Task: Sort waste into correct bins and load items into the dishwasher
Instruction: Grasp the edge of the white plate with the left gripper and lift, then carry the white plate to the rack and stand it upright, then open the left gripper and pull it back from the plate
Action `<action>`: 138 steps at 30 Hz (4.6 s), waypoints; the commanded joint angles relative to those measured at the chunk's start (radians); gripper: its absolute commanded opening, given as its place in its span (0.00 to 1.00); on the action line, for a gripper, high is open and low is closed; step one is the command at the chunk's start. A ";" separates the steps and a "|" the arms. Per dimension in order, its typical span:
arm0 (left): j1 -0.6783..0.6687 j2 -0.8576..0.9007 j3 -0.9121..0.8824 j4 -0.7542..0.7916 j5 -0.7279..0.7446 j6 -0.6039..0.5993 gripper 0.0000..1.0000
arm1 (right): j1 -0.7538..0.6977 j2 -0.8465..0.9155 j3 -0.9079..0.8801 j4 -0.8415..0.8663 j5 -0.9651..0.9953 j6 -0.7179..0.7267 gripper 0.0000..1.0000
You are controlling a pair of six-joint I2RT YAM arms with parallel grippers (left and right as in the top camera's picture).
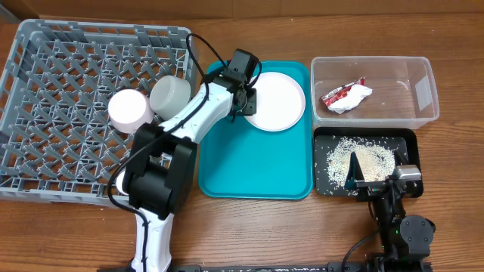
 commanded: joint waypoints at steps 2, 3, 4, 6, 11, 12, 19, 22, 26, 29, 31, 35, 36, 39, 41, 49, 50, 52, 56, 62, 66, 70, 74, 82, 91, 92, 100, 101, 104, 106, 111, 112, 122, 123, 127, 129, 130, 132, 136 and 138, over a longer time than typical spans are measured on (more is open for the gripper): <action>0.000 0.016 0.005 -0.021 -0.011 -0.010 0.07 | -0.006 -0.012 -0.011 0.004 0.002 -0.003 1.00; 0.000 0.012 0.009 -0.032 -0.008 -0.005 0.04 | -0.006 -0.012 -0.011 0.004 0.002 -0.003 1.00; 0.002 0.006 0.015 -0.046 -0.009 0.001 0.04 | -0.006 -0.012 -0.011 0.004 0.002 -0.003 1.00; 0.004 -0.014 0.033 -0.080 -0.010 0.031 0.04 | -0.006 -0.012 -0.011 0.004 0.002 -0.003 1.00; 0.004 -0.099 0.128 -0.200 -0.026 0.107 0.04 | -0.006 -0.012 -0.011 0.004 0.002 -0.003 1.00; 0.004 -0.139 0.163 -0.239 -0.060 0.115 0.04 | -0.006 -0.012 -0.011 0.004 0.002 -0.003 1.00; 0.003 -0.338 0.251 -0.365 -0.318 0.117 0.04 | -0.006 -0.012 -0.011 0.004 0.002 -0.003 1.00; 0.003 -0.422 0.257 -0.421 -0.503 0.117 0.04 | -0.006 -0.012 -0.011 0.004 0.002 -0.003 1.00; 0.005 -0.524 0.257 -0.504 -0.755 0.121 0.04 | -0.006 -0.012 -0.011 0.004 0.002 -0.003 1.00; 0.010 -0.566 0.256 -0.589 -0.971 0.158 0.04 | -0.006 -0.012 -0.011 0.004 0.002 -0.003 1.00; 0.021 -0.572 0.256 -0.644 -1.094 0.157 0.04 | -0.006 -0.012 -0.011 0.004 0.002 -0.003 1.00; 0.064 -0.563 0.249 -0.706 -1.166 0.153 0.04 | -0.006 -0.012 -0.011 0.004 0.002 -0.003 1.00; 0.098 -0.557 0.241 -0.724 -1.167 0.153 0.04 | -0.006 -0.012 -0.011 0.004 0.002 -0.003 1.00; 0.167 -0.545 0.222 -0.729 -1.167 0.153 0.04 | -0.006 -0.012 -0.011 0.004 0.002 -0.003 1.00; 0.219 -0.537 0.209 -0.717 -1.175 0.153 0.04 | -0.006 -0.012 -0.011 0.004 0.002 -0.003 1.00; 0.443 -0.465 0.208 -0.551 -1.173 0.229 0.04 | -0.006 -0.012 -0.011 0.004 0.002 -0.003 1.00; 0.460 -0.455 0.208 -0.526 -1.173 0.259 0.04 | -0.006 -0.012 -0.011 0.004 0.002 -0.003 1.00; 0.492 -0.431 0.208 -0.475 -1.168 0.330 0.04 | -0.006 -0.012 -0.011 0.004 0.002 -0.003 1.00; 0.518 -0.392 0.208 -0.395 -1.140 0.438 0.04 | -0.006 -0.012 -0.011 0.004 0.002 -0.003 1.00; 0.524 -0.346 0.208 -0.138 -1.055 0.810 0.04 | -0.006 -0.012 -0.011 0.004 0.002 -0.003 1.00; 0.524 -0.344 0.208 -0.095 -0.866 1.027 0.04 | -0.006 -0.012 -0.011 0.004 0.002 -0.003 1.00; 0.531 -0.344 0.208 -0.096 -0.885 1.026 0.04 | -0.006 -0.012 -0.011 0.004 0.002 -0.003 1.00; 0.545 -0.344 0.207 -0.133 -0.864 1.025 0.04 | -0.006 -0.012 -0.011 0.004 0.002 -0.003 1.00; 0.566 -0.344 0.178 -0.151 -0.819 1.002 0.04 | -0.006 -0.012 -0.011 0.004 0.002 -0.003 1.00; 0.633 -0.344 0.171 -0.157 -0.820 0.957 0.04 | -0.006 -0.012 -0.011 0.004 0.002 -0.003 1.00; 0.637 -0.344 0.170 -0.156 -0.808 0.957 0.04 | -0.006 -0.012 -0.011 0.004 0.002 -0.003 1.00; 0.644 -0.341 0.124 -0.103 -0.779 0.963 0.04 | -0.006 -0.012 -0.011 0.004 0.002 -0.003 1.00; 0.644 -0.341 0.116 -0.096 -0.779 0.969 0.04 | -0.006 -0.012 -0.011 0.004 0.002 -0.003 1.00; 0.644 -0.341 0.097 -0.065 -0.780 0.998 0.06 | -0.006 -0.012 -0.011 0.004 0.002 -0.003 1.00; 0.644 -0.341 0.096 -0.048 -0.783 1.017 0.12 | -0.006 -0.012 -0.011 0.004 0.002 -0.003 1.00; 0.641 -0.341 0.096 -0.016 -0.780 1.073 0.07 | -0.006 -0.012 -0.011 0.004 0.002 -0.003 1.00; 0.640 -0.341 0.096 -0.016 -0.780 1.073 0.07 | -0.006 -0.012 -0.011 0.004 0.002 -0.003 1.00; 0.560 -0.371 0.097 0.002 -0.889 1.015 0.19 | -0.006 -0.012 -0.011 0.004 0.002 -0.003 1.00; 0.543 -0.388 0.097 0.007 -0.887 0.982 0.24 | -0.006 -0.012 -0.011 0.004 0.002 -0.003 1.00; 0.495 -0.497 0.103 -0.007 -0.788 0.740 0.50 | -0.006 -0.012 -0.011 0.004 0.002 -0.003 1.00; 0.485 -0.570 0.104 -0.036 -0.658 0.683 0.62 | -0.006 -0.012 -0.011 0.004 0.002 -0.003 1.00; 0.481 -0.611 0.104 -0.057 -0.587 0.669 0.63 | -0.006 -0.012 -0.011 0.004 0.002 -0.003 1.00; 0.470 -0.704 0.104 -0.101 -0.434 0.665 0.67 | -0.006 -0.012 -0.011 0.004 0.002 -0.003 1.00; 0.437 -0.873 0.104 -0.190 -0.185 0.657 1.00 | -0.006 -0.012 -0.011 0.004 0.002 -0.003 1.00; 0.418 -0.945 0.104 -0.230 -0.061 0.641 1.00 | -0.006 -0.012 -0.011 0.004 0.002 -0.003 1.00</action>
